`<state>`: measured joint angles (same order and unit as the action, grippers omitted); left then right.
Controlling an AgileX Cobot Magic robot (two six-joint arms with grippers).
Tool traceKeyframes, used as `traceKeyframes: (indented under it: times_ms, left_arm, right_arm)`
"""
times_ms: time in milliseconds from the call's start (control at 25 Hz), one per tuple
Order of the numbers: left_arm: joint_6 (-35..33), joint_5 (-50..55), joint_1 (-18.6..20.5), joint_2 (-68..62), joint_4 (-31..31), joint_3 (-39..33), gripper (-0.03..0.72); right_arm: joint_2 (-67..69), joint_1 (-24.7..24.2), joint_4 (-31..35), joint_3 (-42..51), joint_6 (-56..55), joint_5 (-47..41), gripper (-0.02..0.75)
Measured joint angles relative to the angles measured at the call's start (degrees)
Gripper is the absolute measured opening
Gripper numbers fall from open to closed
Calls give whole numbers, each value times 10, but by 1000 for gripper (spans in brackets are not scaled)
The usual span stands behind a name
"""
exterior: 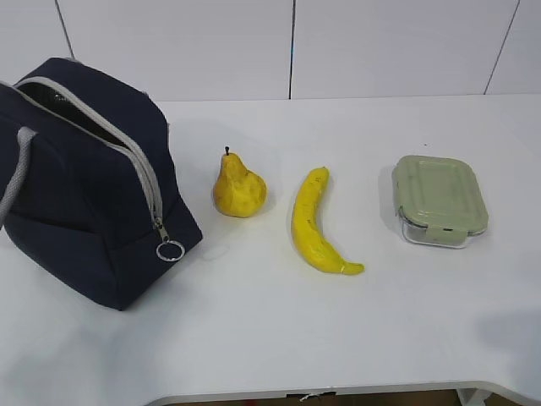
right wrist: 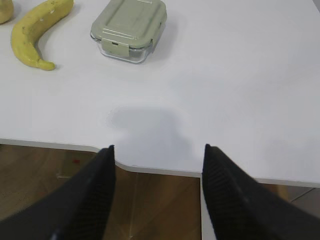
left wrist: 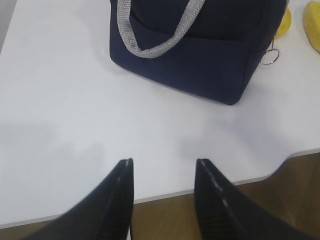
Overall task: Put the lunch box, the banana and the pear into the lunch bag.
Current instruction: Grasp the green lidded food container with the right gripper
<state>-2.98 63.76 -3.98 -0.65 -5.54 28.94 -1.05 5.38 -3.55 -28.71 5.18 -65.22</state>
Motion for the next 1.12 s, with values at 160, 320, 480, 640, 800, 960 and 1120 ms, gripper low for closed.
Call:
traceKeyframes:
  times_ms: [160,320,480,640,800,960,1120]
  left_arm:
    - [0,0,0,0,0,0,288]
    - [0,0,0,0,0,0,288]
    - [0,0,0,0,0,0,288]
    - [0,0,0,0,0,0,288]
    - [0,0,0,0,0,0,288]
    - [0,0,0,0,0,0,288]
    - [0,0,0,0,0,0,288]
  right_arm:
    - [0,0,0,0,0,0,462]
    - [0,0,0,0,0,0,462]
    - [0,0,0,0,0,0,462]
    - [0,0,0,0,0,0,462]
    - [0,0,0,0,0,0,462]
    - [0,0,0,0,0,0,462]
    - [0,0,0,0,0,0,462]
